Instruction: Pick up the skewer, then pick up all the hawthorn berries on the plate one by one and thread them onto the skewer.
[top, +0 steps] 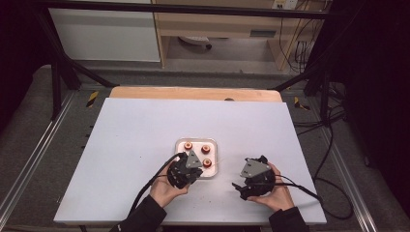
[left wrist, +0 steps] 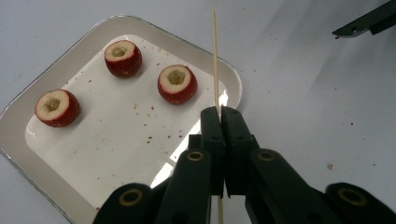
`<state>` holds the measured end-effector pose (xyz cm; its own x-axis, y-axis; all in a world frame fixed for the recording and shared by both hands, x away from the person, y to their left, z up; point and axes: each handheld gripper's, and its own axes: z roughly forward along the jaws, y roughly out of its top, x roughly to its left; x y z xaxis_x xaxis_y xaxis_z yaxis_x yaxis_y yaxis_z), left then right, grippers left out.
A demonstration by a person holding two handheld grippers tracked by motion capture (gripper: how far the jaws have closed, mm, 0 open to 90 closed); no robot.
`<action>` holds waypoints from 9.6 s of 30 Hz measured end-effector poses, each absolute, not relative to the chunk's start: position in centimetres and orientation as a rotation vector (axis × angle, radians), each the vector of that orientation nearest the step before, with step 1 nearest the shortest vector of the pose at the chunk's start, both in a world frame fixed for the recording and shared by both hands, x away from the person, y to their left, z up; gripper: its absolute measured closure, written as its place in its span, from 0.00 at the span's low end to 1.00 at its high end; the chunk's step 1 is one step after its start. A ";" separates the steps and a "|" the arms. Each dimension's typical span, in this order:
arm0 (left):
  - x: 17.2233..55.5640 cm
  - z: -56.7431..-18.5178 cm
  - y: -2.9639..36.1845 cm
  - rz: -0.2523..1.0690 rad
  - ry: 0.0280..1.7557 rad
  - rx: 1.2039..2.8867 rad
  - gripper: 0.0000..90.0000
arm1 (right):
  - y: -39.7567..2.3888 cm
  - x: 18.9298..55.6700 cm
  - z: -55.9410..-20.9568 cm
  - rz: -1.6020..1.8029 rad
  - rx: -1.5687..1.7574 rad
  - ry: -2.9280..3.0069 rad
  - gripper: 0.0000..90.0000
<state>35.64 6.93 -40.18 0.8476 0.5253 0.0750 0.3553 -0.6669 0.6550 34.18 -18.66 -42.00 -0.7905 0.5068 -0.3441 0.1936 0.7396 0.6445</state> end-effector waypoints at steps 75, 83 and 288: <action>36.8 -39.8 1.6 0.163 0.537 2.616 0.75 | -15.1 33.0 -43.5 0.211 -0.462 2.265 0.99; 37.4 -40.1 0.9 0.095 0.544 2.696 0.85 | -14.1 33.1 -43.4 0.172 -0.521 2.236 0.99; 29.6 -45.0 9.5 0.238 1.083 1.829 0.98 | -13.7 40.5 -39.4 1.822 1.478 1.995 0.66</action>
<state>29.56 9.55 -44.97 0.5865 0.7597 -0.2809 0.5724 -0.1434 0.8074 40.46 -13.66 -39.36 -0.5379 0.6580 0.5270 0.5843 -0.1597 0.7957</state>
